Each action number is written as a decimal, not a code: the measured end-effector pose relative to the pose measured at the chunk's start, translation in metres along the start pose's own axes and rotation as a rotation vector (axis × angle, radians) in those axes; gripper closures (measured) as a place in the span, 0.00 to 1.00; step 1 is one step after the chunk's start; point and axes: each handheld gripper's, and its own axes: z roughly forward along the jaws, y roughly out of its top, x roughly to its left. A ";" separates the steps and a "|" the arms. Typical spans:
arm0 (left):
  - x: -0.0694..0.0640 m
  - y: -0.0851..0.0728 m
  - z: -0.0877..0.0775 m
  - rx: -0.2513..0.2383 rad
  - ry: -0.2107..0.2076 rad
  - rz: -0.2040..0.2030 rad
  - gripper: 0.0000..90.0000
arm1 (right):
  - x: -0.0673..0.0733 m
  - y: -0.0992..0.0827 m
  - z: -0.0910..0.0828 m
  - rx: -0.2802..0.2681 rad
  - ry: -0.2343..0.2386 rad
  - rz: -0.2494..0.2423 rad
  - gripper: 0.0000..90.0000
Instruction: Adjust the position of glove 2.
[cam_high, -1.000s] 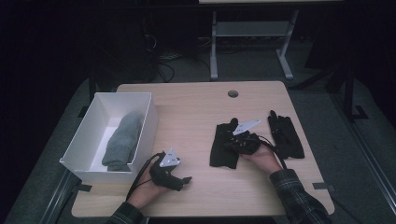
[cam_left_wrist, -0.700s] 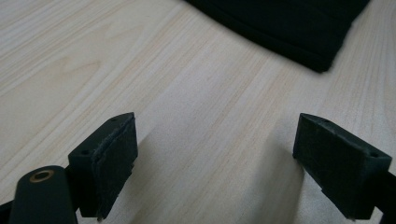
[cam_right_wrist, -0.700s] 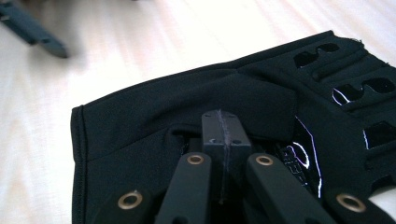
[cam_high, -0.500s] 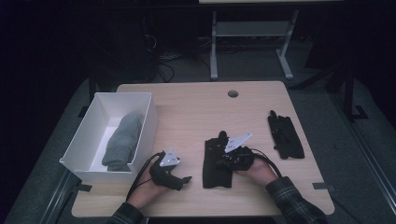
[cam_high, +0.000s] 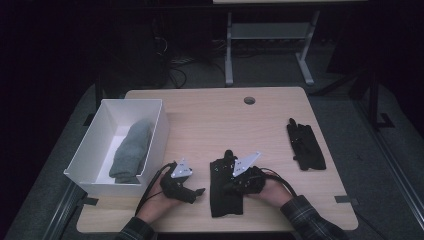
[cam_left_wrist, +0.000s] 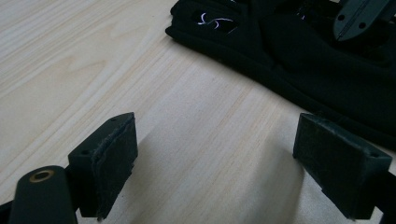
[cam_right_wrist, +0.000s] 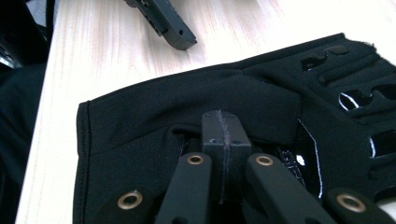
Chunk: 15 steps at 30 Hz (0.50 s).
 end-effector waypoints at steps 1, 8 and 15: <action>0.000 0.000 0.000 -0.001 0.000 -0.003 0.15 | -0.001 0.000 -0.003 -0.003 -0.015 0.003 1.00; 0.001 0.000 0.000 0.008 0.002 0.006 0.15 | -0.020 -0.009 -0.028 -0.031 -0.115 0.078 1.00; 0.001 0.000 0.000 0.006 0.002 0.008 0.15 | -0.056 -0.037 -0.069 -0.071 -0.251 0.223 1.00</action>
